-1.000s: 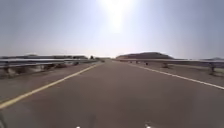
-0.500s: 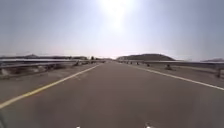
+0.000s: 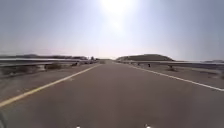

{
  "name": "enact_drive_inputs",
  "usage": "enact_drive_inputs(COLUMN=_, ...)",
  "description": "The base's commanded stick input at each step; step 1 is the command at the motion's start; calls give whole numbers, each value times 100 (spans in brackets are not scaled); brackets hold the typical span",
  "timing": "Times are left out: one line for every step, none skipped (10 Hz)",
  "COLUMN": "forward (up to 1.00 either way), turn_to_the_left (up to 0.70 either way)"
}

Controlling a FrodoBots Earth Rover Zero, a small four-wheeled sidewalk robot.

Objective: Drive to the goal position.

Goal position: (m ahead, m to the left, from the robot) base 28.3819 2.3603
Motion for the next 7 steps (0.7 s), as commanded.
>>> enact_drive_inputs(forward=70, turn_to_the_left=0)
enact_drive_inputs(forward=70, turn_to_the_left=0)
enact_drive_inputs(forward=70, turn_to_the_left=0)
enact_drive_inputs(forward=70, turn_to_the_left=0)
enact_drive_inputs(forward=70, turn_to_the_left=0)
enact_drive_inputs(forward=70, turn_to_the_left=0)
enact_drive_inputs(forward=70, turn_to_the_left=0)
